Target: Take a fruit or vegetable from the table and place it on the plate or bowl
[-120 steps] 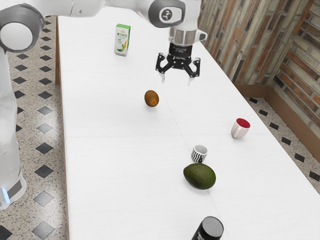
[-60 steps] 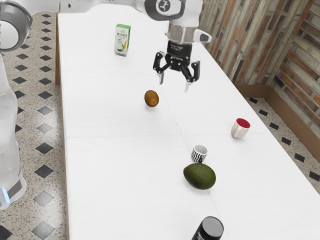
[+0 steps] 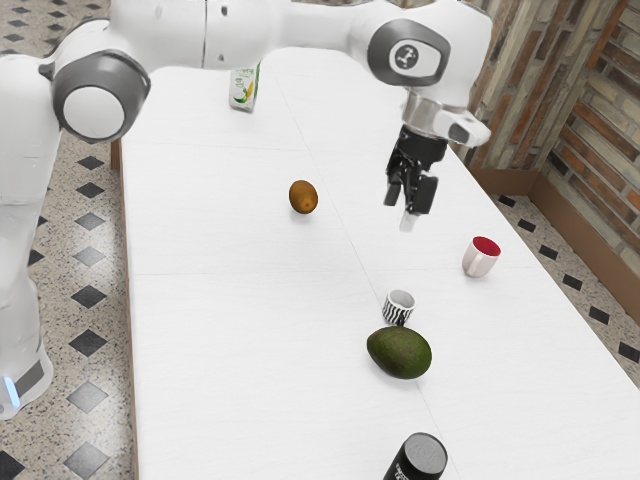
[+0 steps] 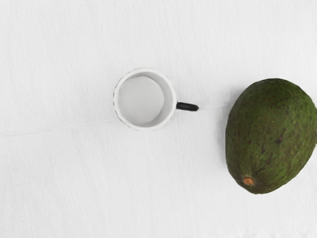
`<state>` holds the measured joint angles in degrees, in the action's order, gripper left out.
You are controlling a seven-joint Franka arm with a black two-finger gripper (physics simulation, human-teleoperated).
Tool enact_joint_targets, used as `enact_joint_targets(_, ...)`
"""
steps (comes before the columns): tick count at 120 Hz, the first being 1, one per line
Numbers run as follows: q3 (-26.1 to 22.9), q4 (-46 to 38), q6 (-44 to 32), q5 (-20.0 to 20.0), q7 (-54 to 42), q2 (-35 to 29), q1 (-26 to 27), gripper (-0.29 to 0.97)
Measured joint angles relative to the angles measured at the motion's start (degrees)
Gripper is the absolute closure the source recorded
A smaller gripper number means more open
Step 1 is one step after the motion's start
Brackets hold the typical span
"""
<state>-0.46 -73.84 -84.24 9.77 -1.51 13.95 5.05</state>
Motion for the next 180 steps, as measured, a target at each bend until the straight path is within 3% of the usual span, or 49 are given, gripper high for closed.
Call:
enact_joint_targets(10, -5.05, 1.35, 1.80, 0.08, -4.32, 0.79, 0.60, 0.00)
enact_joint_targets(20, -6.85, -2.17, 3.13, 0.90, -7.76, 0.41, 0.65, 0.00)
enact_joint_targets(89, -7.34, -3.84, 5.61, 3.27, -21.20, 0.78, 0.95, 0.00)
enact_joint_targets(129, -8.37, -3.48, -2.72, -0.46, -24.77, 0.39, 1.23, 0.00)
enact_joint_targets(180, -10.92, -8.67, -6.79, 1.35, -26.93, -2.71, 0.30, 0.00)
